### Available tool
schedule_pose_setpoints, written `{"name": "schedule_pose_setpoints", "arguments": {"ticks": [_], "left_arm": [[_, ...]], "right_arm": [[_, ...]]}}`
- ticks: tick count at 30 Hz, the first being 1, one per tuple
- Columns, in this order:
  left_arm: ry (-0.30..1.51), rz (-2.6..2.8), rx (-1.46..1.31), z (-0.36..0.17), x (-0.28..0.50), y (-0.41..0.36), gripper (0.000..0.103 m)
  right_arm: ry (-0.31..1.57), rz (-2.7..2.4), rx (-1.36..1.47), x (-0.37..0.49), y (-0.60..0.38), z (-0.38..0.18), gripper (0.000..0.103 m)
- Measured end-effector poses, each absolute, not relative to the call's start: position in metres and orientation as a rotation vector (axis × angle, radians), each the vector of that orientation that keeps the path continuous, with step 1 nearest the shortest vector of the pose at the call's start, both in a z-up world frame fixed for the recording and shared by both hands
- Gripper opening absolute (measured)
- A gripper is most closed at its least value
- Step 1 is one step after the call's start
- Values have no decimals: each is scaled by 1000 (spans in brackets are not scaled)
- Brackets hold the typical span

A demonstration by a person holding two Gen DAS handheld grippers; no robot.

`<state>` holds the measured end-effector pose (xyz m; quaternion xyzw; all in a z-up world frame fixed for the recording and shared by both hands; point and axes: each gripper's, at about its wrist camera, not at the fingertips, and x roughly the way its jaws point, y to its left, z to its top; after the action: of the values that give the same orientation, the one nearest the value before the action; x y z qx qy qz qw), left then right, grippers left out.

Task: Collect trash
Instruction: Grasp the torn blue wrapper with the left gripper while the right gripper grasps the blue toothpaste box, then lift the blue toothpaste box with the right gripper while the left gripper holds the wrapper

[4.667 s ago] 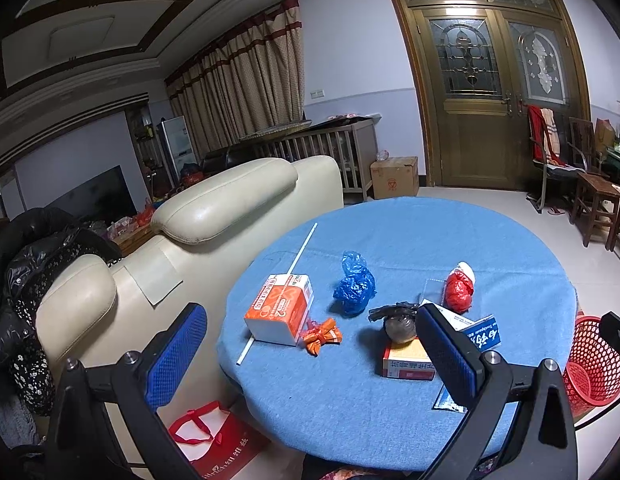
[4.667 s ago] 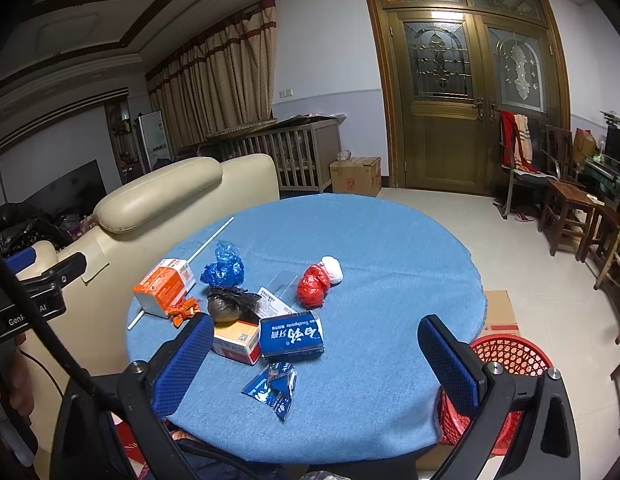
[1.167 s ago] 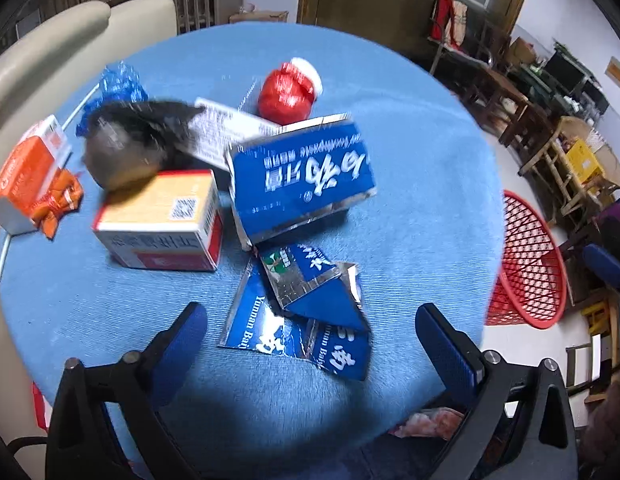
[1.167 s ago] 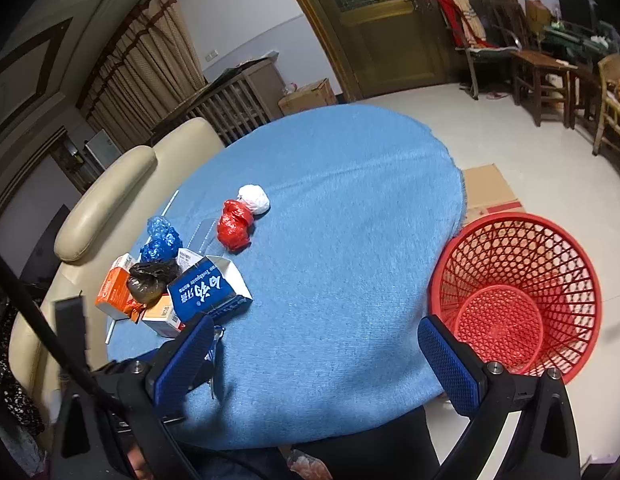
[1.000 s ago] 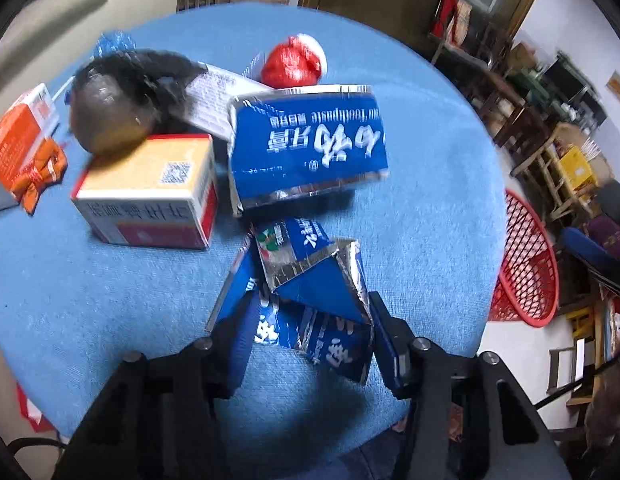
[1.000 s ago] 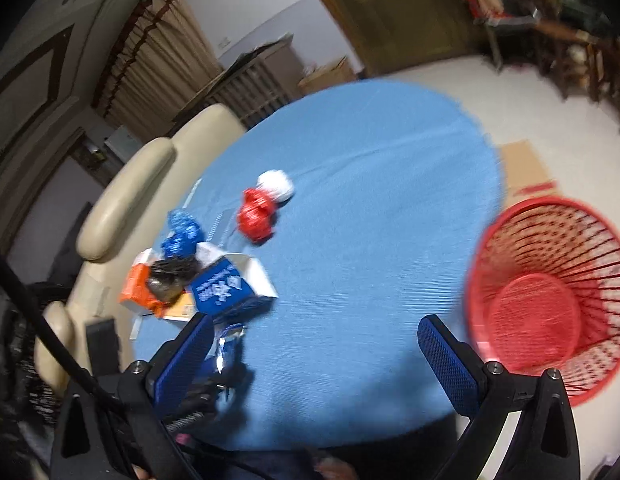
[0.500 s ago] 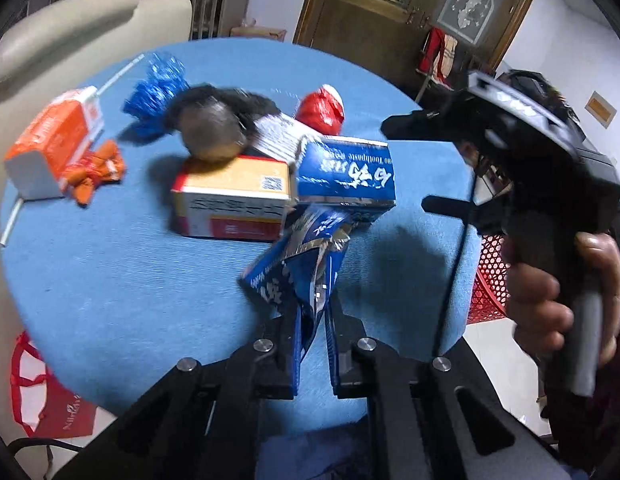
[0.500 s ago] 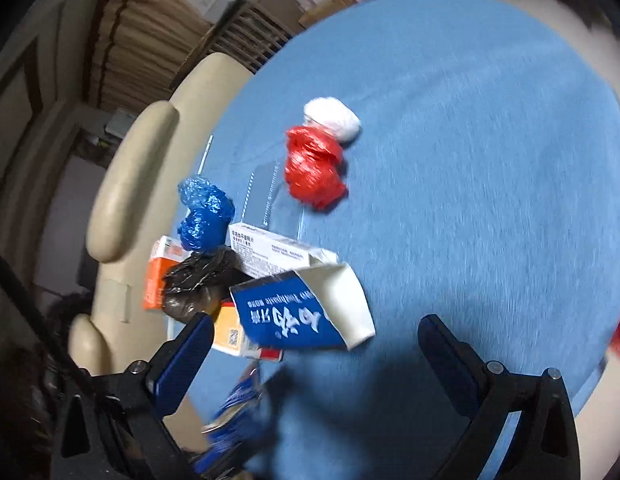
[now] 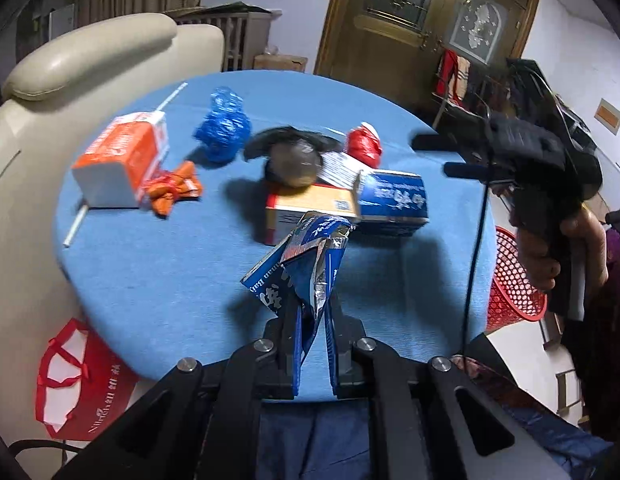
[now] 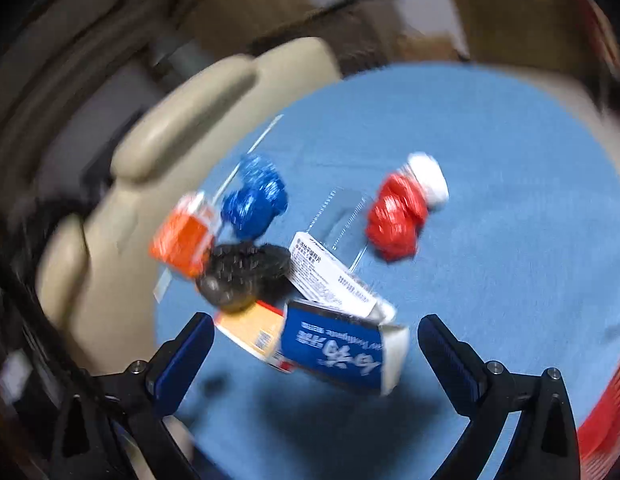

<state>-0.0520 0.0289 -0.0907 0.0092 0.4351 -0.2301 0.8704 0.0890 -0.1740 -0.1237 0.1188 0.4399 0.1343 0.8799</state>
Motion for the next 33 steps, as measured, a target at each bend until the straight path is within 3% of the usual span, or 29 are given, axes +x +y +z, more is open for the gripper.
{"name": "schedule_pose_setpoints", "arguments": {"ticks": [6, 13, 15, 16, 24, 25, 26, 28, 33], "left_arm": [[937, -453, -40, -87, -48, 50, 11], [930, -448, -58, -76, -43, 47, 11], [930, -443, -55, -74, -43, 45, 11], [934, -442, -58, -74, -43, 45, 11], [924, -433, -63, -65, -47, 46, 11], [917, -437, -64, -63, -48, 45, 11], [913, -441, -63, -62, -49, 45, 11], [904, -450, -54, -59, -52, 40, 11], [908, -471, -29, -61, -56, 26, 11]], "right_arm": [[876, 371, -282, 76, -131, -127, 103], [927, 431, -517, 94, -103, -159, 102], [958, 420, -539, 102, -102, -168, 93], [984, 426, -529, 107, -102, -173, 79], [985, 350, -333, 101, -134, -167, 68], [988, 348, -276, 97, -143, -165, 63], [988, 346, -230, 94, -150, -163, 49], [976, 333, -116, 85, -168, -158, 38], [988, 280, 18, 62, -199, -162, 36]]}}
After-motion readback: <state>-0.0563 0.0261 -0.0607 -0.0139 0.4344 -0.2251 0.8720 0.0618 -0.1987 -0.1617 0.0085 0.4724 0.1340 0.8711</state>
